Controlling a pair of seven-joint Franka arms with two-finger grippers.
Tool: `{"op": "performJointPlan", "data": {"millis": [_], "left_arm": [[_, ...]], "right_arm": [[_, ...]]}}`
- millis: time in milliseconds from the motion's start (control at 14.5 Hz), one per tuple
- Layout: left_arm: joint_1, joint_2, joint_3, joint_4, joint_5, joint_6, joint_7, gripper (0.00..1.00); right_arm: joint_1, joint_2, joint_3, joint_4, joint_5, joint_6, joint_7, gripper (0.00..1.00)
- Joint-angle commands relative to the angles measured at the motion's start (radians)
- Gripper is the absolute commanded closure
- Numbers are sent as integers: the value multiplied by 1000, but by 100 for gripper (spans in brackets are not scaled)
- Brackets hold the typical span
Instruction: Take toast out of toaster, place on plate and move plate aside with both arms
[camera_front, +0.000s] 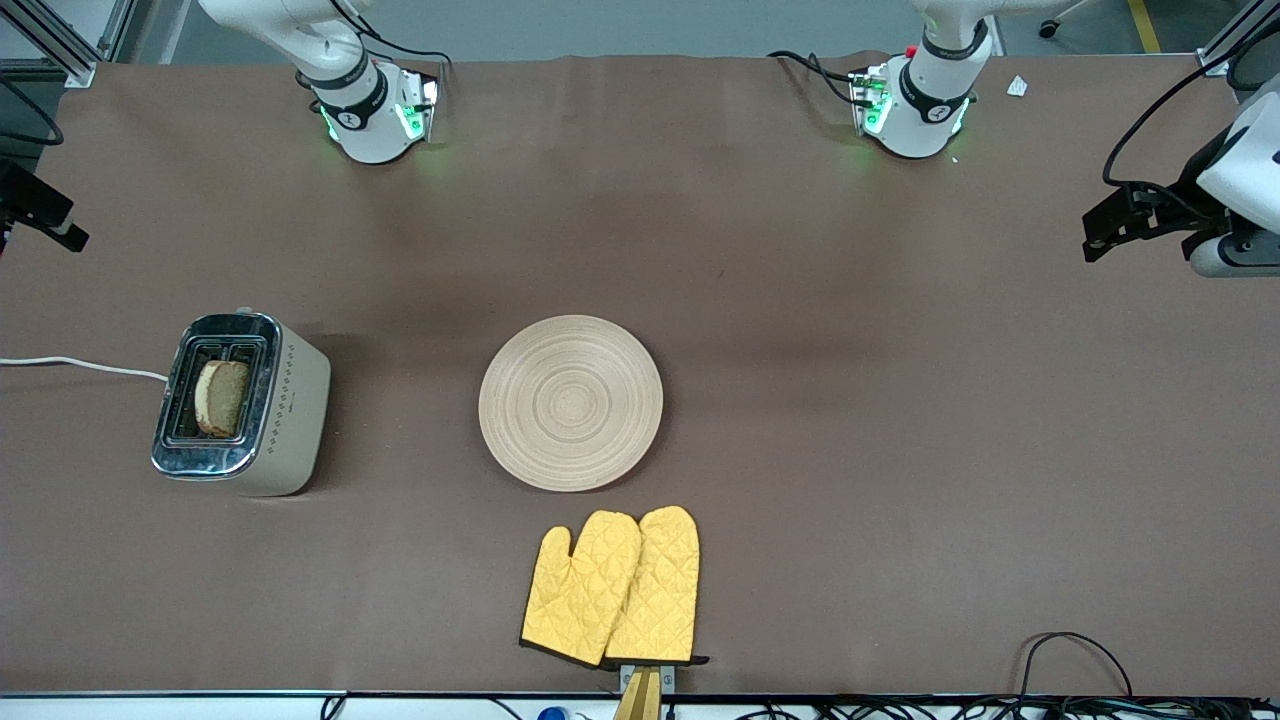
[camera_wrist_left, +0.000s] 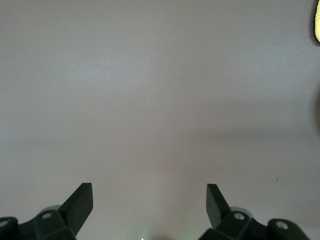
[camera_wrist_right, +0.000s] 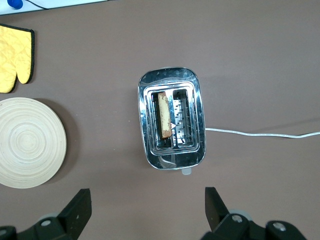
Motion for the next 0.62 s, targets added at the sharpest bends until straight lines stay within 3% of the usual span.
{"op": "performJointPlan", "data": {"millis": [0,553], "left_arm": [[1,3,-1,23,5,-9,12,0],[6,8,0,23,5,-9,17,0]], "right_arm": [[-6,-11,4,-2,-13,1,-6,0],[-7,10,3,-2,-14,-3,-7,0]]}}
